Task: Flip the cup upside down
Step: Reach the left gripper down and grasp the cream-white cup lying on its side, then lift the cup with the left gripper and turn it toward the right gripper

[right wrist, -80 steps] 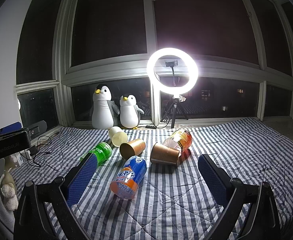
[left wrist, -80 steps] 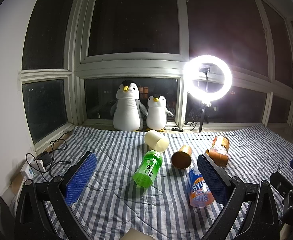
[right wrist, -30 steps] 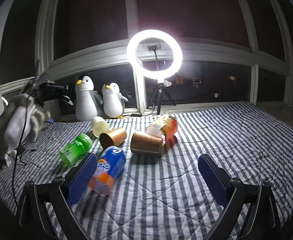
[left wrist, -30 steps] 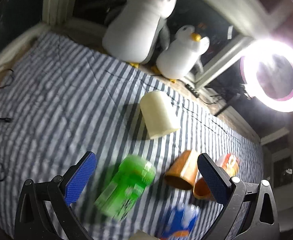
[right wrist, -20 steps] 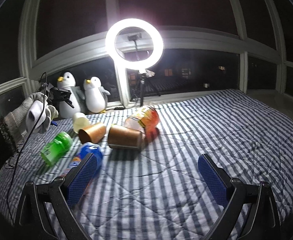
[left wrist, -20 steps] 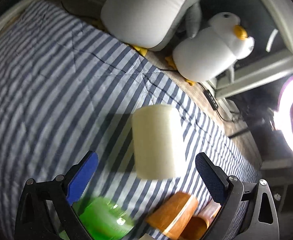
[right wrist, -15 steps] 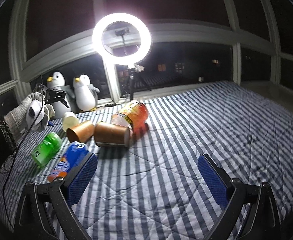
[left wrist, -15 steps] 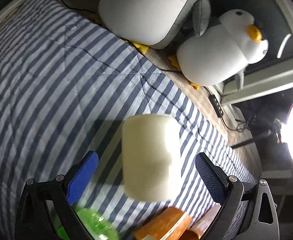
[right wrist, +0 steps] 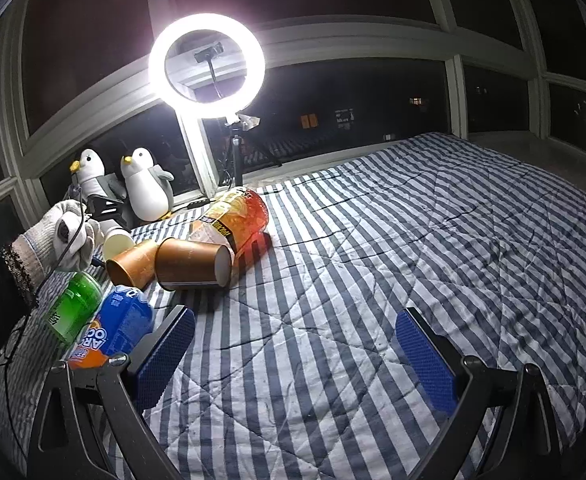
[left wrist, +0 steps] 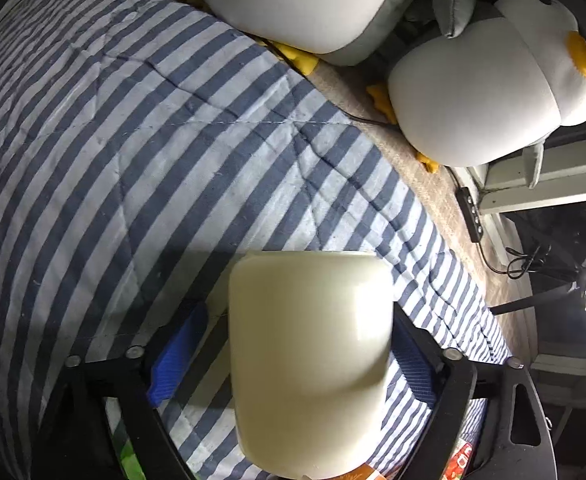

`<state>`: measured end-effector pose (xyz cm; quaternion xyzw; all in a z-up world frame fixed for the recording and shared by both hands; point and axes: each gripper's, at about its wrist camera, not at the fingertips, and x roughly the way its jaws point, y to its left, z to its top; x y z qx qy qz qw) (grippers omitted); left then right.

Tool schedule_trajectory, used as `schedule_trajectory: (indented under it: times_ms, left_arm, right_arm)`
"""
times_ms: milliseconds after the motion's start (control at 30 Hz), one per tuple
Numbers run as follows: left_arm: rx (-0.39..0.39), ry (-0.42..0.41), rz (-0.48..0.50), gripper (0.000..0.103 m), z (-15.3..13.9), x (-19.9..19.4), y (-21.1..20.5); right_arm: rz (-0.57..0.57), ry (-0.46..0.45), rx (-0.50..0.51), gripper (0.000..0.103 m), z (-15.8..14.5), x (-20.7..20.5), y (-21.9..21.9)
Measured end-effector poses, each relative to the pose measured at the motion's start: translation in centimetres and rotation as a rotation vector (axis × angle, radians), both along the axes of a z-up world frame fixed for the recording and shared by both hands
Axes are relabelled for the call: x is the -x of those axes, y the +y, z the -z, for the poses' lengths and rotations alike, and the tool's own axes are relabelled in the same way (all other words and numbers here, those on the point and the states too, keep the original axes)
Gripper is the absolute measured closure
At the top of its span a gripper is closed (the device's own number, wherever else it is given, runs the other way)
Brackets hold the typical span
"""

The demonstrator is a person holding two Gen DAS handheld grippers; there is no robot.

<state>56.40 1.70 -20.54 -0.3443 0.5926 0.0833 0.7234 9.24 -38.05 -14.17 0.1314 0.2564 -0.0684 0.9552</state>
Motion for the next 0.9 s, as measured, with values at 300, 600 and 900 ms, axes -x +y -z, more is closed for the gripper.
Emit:
schedule_trajectory:
  times_ms: [300,600,900]
  left_arm:
    - [0.032,-0.007,0.031,0.027,0.1,0.3,-1.3]
    - [0.061,-0.089,0.088,0.027,-4.7,2.6,-1.1]
    - [0.035,-0.179,0.302,0.027,-10.4,10.8,-3.5]
  right_arm:
    - [0.015,0.000,-0.005,0.004,0.1,0.3,-0.4]
    - [0.006,-0.012,-0.002,0.004,-0.5,0.7,0.2]
    - [-0.031,-0.049,0.015,0.004,-2.0,1.9,1.6]
